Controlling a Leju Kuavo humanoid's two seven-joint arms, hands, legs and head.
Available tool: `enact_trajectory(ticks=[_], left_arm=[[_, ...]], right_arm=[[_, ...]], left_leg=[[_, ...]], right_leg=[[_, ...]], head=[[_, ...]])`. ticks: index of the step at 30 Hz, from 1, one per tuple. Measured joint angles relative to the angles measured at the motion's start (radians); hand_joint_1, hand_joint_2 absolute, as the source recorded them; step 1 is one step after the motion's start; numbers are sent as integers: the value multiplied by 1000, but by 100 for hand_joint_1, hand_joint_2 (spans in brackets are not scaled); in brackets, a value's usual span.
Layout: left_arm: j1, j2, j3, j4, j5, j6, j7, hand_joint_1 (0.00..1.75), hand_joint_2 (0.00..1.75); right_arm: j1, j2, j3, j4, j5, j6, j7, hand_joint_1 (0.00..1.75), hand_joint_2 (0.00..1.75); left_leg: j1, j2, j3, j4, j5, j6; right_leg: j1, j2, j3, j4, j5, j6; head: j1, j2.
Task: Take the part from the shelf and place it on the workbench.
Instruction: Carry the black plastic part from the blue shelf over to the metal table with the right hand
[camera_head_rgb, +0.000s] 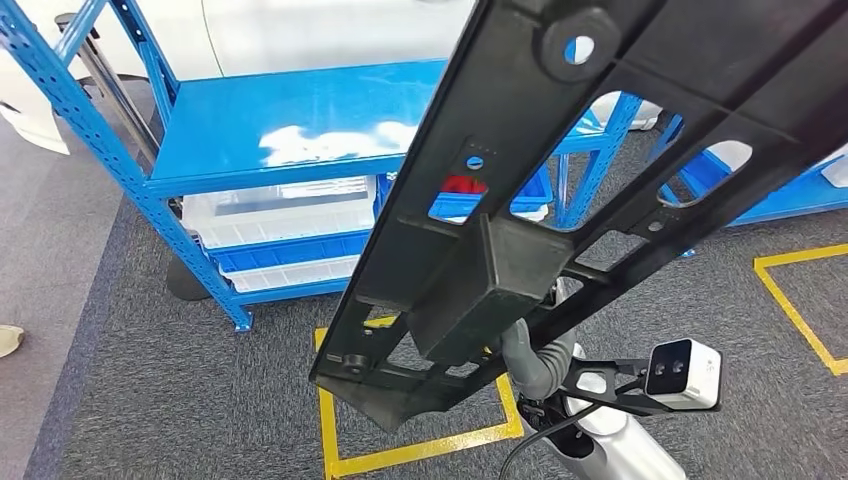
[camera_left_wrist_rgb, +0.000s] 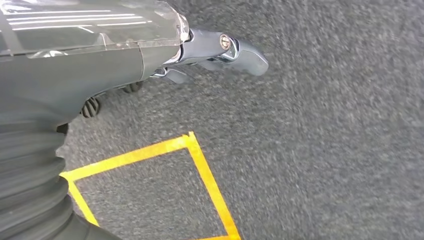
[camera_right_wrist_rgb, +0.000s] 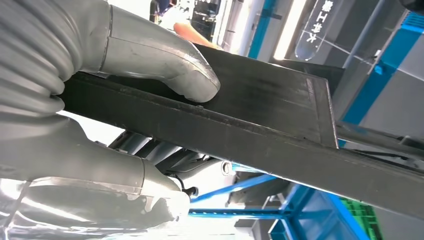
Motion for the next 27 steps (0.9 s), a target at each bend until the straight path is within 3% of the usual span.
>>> enact_trajectory(ticks=[1, 2, 3, 5, 7, 10, 12, 15, 16, 17, 18, 20, 22, 23, 25, 27], left_arm=[[1, -2, 2, 0, 0, -1, 4, 0, 175], [3, -5, 4, 0, 0, -2, 8, 0, 175], [4, -8, 5, 0, 0, -2, 12, 0, 175], [4, -14, 6, 0, 0, -3, 17, 0, 175], [3, -18, 7, 0, 0, -3, 18, 0, 175], [3, -21, 8, 0, 0, -7, 18, 0, 175], [3, -26, 8, 0, 0, -13, 16, 0, 175], [3, -37, 7, 0, 0, -16, 16, 0, 175], [3, -41, 6, 0, 0, -16, 17, 0, 175], [4, -45, 6, 0, 0, -17, 19, 0, 175], [4, -48, 5, 0, 0, -17, 21, 0, 175], [3, -54, 4, 0, 0, -16, 26, 0, 175], [2, -59, 2, 0, 0, -13, 33, 0, 175], [2, -61, 0, 0, 0, -12, 35, 0, 175], [0, -68, -3, 0, 0, -10, 38, 0, 175], [-3, -75, -8, 0, 1, -8, 38, 0, 175]], right_arm=[[8, 1, -2, 0, 6, 2, 0, 175, 175], [14, 2, -4, 0, 12, 3, 0, 175, 175], [19, 4, -7, 0, 17, 5, 0, 175, 175], [23, 6, -14, -1, 24, 6, 0, 175, 175], [25, 9, -17, -2, 25, 6, 0, 175, 175], [34, 14, -23, -3, 39, 15, 0, 175, 175], [45, 23, -33, -3, 57, 35, 0, 175, 175], [60, 31, -45, -5, 68, 69, 0, 175, 175], [65, 31, -49, -5, 68, 79, 1, 175, 175], [67, 32, -52, -5, 66, 89, 3, 175, 175], [69, 33, -57, -5, 62, 97, 6, 175, 175], [68, 38, -65, -7, 56, 108, 14, 175, 175], [67, 46, -71, -10, 57, 114, 19, 175, 175], [68, 50, -74, -12, 61, 117, 19, 175, 175], [70, 55, -82, -19, 71, 120, 17, 175, 175], [71, 58, -91, -27, 77, 122, 15, 175, 175]], left_leg=[[0, 0, -7, 2, 4, -1], [0, 0, -14, 6, 6, -2], [0, 0, -18, 10, 8, -4], [0, -1, -23, 18, 7, -8], [-3, -1, -28, 24, 7, -18], [-4, -1, -32, 26, 9, -35], [-1, -2, -48, 62, -20, -45], [2, -3, -128, 245, -119, -53], [3, -3, -149, 297, -136, -55], [3, -3, -155, 317, -135, -56], [3, -4, -143, 297, -116, -55], [5, -19, -77, 170, -52, -50], [5, -43, -25, 60, -19, -43], [4, -50, -16, 39, -18, -39], [2, -41, -16, 34, -14, -30], [6, -25, -16, 26, -4, -15]], right_leg=[[-2, 0, -11, 42, -16, 3], [-4, 0, -3, 48, -13, 5], [-5, -1, 27, 10, 7, 5], [-6, 0, 118, -131, 55, 0], [-1, 0, 166, -218, 72, -11], [1, 0, 164, -230, 76, -31], [-3, -1, 163, -237, 83, -44], [-2, 4, 156, -240, 90, -54], [-1, 8, 153, -239, 91, -54], [0, 14, 150, -237, 93, -54], [0, 21, 149, -234, 93, -53], [-1, 36, 146, -228, 94, -49], [1, 53, 139, -221, 96, -40], [1, 61, 135, -220, 99, -33], [0, 75, 129, -222, 107, -19], [1, 67, 116, -202, 91, -9]], head=[[0, 0], [0, 0], [0, 0], [0, 0], [0, 0], [0, 0], [0, 0], [0, 0], [0, 0], [0, 0], [0, 0], [0, 0], [0, 0], [0, 0], [0, 0], [0, 0]])
